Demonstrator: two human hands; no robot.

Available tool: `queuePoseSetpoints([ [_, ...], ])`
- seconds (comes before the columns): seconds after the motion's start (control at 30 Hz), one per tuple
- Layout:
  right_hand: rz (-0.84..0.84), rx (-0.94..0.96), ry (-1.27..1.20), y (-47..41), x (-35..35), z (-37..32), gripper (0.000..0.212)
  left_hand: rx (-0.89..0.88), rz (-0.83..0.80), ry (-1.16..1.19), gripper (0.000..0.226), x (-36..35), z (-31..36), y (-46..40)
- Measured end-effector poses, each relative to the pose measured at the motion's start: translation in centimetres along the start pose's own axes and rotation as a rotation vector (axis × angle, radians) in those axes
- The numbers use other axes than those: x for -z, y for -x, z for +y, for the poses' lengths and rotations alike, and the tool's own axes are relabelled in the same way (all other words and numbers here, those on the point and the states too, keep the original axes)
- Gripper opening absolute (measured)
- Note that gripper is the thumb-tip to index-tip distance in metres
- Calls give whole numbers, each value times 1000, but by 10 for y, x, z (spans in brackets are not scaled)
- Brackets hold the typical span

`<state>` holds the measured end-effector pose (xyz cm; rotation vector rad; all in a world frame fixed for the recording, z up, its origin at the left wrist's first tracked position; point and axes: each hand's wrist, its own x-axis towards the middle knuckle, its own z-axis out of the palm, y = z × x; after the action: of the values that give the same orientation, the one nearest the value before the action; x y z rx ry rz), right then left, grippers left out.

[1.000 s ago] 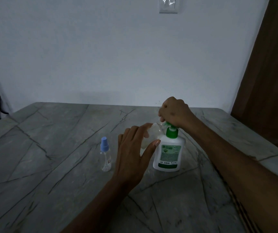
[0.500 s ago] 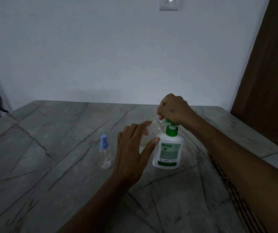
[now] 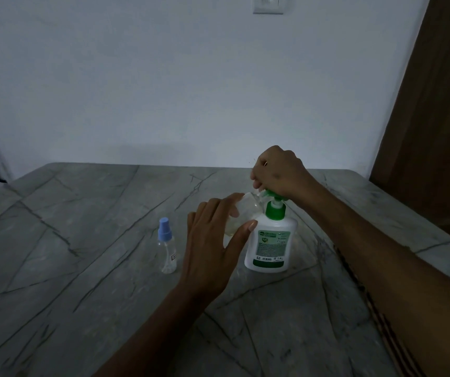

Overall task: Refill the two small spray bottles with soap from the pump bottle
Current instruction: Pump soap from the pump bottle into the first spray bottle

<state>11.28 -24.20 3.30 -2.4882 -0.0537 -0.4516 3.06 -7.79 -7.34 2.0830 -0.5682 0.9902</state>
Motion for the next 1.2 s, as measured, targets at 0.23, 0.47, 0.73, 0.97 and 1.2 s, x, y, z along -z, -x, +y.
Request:
queuePoseSetpoints([
  [0.23, -9, -32, -8, 0, -6, 5, 20, 4, -11, -22, 38, -1, -4, 0],
  [0.47, 3, -4, 17, -2, -3, 2, 22, 3, 4, -20, 37, -3, -4, 0],
  [0.73, -10, 3, 27, 1, -1, 0, 32, 6, 4, -30, 38, -2, -4, 1],
  [0.97, -6, -40, -17, 0, -6, 3, 31, 7, -7, -24, 38, -1, -4, 0],
  [1.2, -40, -27, -15, -3, -1, 0, 33, 7, 5, -11, 38, 0, -2, 0],
])
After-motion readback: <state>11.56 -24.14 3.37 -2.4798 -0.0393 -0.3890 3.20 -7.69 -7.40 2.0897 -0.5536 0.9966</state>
